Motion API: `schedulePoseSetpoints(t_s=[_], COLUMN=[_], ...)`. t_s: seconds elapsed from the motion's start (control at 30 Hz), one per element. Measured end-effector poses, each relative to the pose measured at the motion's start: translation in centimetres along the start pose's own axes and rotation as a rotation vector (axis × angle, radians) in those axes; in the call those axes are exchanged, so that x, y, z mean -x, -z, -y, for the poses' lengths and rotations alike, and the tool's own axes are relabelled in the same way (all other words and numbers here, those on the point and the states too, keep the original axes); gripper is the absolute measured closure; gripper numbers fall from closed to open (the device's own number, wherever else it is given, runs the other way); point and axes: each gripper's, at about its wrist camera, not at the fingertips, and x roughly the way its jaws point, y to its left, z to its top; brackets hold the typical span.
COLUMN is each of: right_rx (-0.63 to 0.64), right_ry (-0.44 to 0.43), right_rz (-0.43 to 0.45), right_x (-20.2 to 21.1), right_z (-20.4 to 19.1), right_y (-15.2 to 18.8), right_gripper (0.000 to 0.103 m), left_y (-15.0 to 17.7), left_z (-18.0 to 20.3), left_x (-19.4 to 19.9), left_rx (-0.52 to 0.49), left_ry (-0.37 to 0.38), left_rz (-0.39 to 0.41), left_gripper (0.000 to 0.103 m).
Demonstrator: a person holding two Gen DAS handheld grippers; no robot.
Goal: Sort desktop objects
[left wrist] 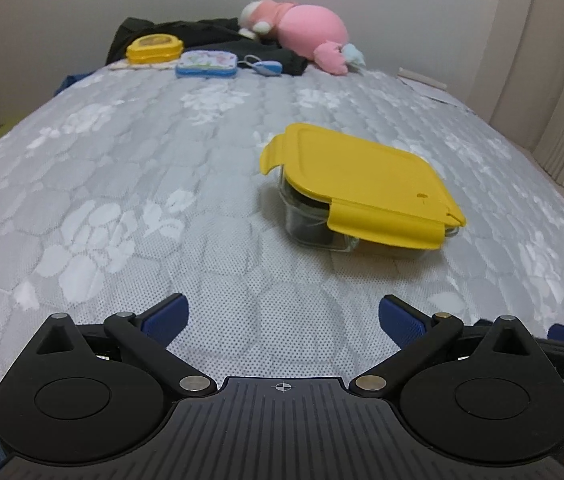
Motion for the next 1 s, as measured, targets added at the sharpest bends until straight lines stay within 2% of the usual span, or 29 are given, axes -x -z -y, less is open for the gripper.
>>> schedulePoseSetpoints(t_s=[0.4, 0.67, 1.0], right_rx=[0.005, -0.003, -0.003], right_ry=[-0.008, -0.014, -0.018], right_rz=[-0.009, -0.018, -0.022], right_x=[0.1, 0.0, -0.1], right_z=[-0.2, -0.1, -0.2], right_y=[0.1, 0.1, 0.2], right_gripper=[0.0, 0.0, 0.0], left_y=[0.1, 0.3, 0.0], left_z=[0.9, 2.4, 1.1], left_x=[0.3, 0.3, 0.2], left_rx=[-0.056, -0.157, -0.082], left_ry=[-0.018, -0.079, -0.038], left_rz=[-0.002, -0.001, -0.022], left_gripper=[0.0, 0.0, 0.0])
